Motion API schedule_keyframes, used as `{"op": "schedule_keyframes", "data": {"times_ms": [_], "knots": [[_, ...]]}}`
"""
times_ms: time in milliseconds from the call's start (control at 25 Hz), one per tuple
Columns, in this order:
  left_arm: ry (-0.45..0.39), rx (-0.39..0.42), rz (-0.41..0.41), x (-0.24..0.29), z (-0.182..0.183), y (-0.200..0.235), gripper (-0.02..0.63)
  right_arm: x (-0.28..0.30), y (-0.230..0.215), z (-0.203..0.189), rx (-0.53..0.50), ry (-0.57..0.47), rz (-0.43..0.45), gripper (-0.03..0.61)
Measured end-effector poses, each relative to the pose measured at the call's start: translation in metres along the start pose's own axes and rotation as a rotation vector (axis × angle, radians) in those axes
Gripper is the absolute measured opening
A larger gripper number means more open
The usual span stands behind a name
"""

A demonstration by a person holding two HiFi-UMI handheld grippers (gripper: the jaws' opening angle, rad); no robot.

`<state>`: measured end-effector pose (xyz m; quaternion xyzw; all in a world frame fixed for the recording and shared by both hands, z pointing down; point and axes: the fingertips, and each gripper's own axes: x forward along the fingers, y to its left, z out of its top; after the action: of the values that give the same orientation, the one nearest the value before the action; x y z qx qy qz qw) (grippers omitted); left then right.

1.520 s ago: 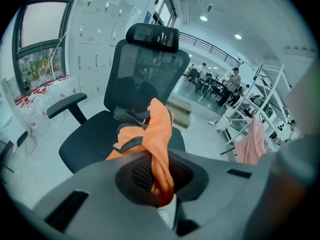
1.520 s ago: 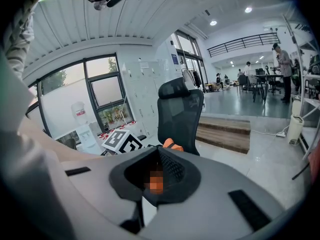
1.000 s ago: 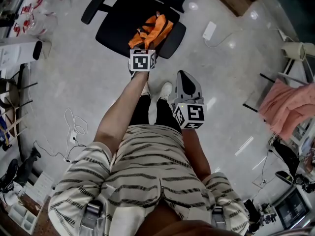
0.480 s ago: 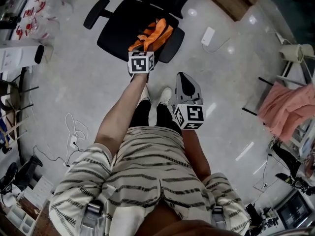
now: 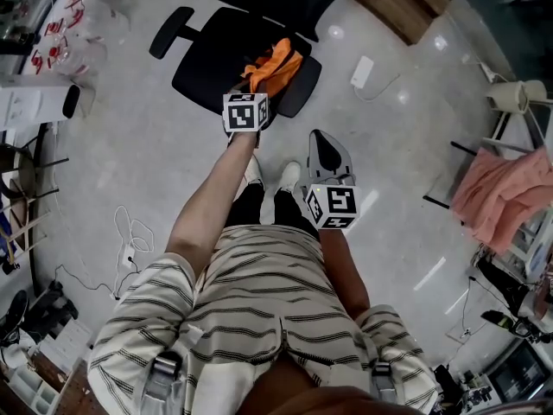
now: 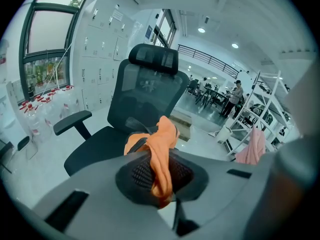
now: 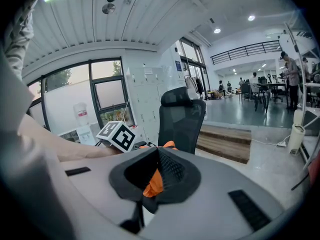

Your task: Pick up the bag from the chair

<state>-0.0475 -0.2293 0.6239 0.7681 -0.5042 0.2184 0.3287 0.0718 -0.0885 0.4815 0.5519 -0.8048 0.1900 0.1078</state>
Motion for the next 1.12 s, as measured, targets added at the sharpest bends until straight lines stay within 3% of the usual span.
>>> {"op": "schedule_keyframes", "data": {"times_ms": [1120], "knots": [[-0.097, -0.002, -0.023, -0.050, 0.031, -0.012, 0.031, -0.007, 0.012, 0.027, -0.029, -0.064, 0.026, 0.018]]}}
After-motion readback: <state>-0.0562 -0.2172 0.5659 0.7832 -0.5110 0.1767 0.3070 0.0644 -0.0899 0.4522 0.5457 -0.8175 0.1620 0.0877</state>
